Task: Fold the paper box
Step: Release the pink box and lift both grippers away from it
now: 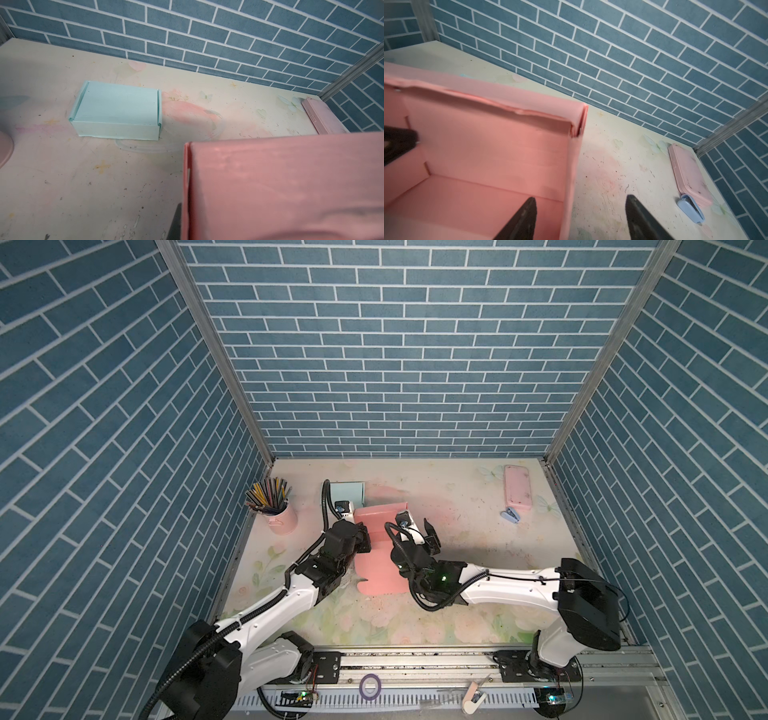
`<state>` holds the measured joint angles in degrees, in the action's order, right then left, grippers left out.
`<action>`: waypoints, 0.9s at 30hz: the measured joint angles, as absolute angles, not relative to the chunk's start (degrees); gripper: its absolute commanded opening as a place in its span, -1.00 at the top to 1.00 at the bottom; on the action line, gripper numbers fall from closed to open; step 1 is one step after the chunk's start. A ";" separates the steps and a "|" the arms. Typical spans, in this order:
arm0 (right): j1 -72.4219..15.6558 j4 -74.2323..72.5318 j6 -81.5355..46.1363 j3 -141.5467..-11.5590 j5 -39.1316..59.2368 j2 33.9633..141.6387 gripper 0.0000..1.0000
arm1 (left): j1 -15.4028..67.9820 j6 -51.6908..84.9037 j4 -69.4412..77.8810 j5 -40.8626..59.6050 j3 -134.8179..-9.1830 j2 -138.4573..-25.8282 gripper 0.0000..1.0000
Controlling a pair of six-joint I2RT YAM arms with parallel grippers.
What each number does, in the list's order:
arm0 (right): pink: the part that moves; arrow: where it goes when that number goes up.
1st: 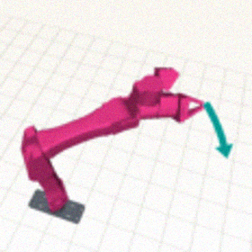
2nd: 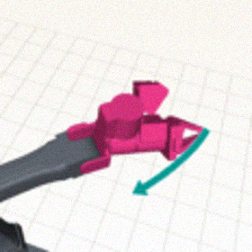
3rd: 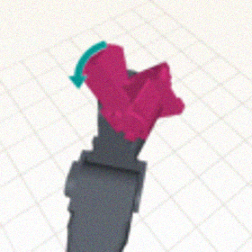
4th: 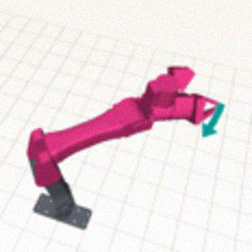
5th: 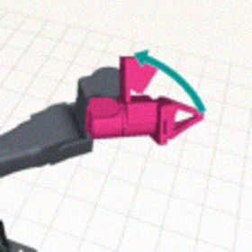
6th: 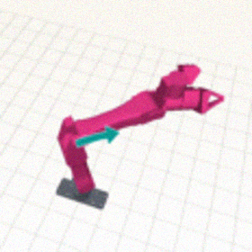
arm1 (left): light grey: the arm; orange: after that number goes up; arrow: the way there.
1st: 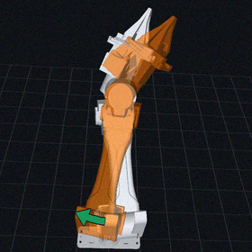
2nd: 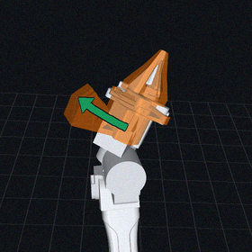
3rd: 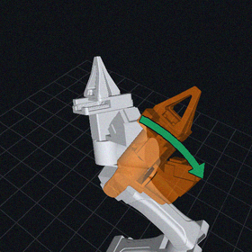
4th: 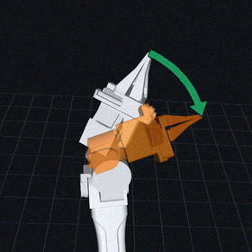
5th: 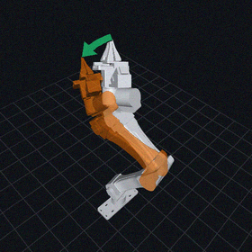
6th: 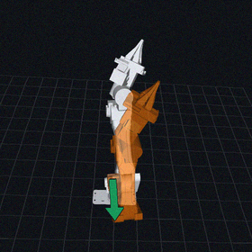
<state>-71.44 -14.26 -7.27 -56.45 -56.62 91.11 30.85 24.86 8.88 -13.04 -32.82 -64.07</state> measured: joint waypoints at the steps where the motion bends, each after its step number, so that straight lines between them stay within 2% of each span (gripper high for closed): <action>1: -71.92 -15.90 -5.91 -54.46 -55.11 88.68 -0.56 | 30.11 24.14 7.95 -12.73 -33.41 -64.31 1.00; 6: -74.35 -21.52 -0.80 -45.93 -47.11 76.38 -0.60 | 28.77 19.49 -0.47 -10.74 -39.35 -66.85 1.00; 10: -74.83 -24.01 0.40 -39.42 -40.27 62.65 -0.68 | 28.77 14.90 -10.94 -7.46 -47.75 -69.10 0.96; 12: -71.75 -21.58 -1.04 -39.03 -37.01 56.71 -0.69 | 29.02 12.64 -17.67 -5.74 -54.00 -71.92 0.96; 18: -50.59 -11.77 -12.56 -39.79 -23.73 45.84 -0.72 | 31.57 6.63 -37.23 -2.76 -69.43 -81.89 0.95; 27: -39.29 -5.17 -21.93 -36.64 -10.09 44.36 -0.72 | 35.29 -2.00 -63.00 0.78 -87.00 -101.30 0.94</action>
<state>-39.29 -5.17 -21.93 -36.64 -10.09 44.36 35.29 -2.00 -63.00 0.78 -87.00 -101.30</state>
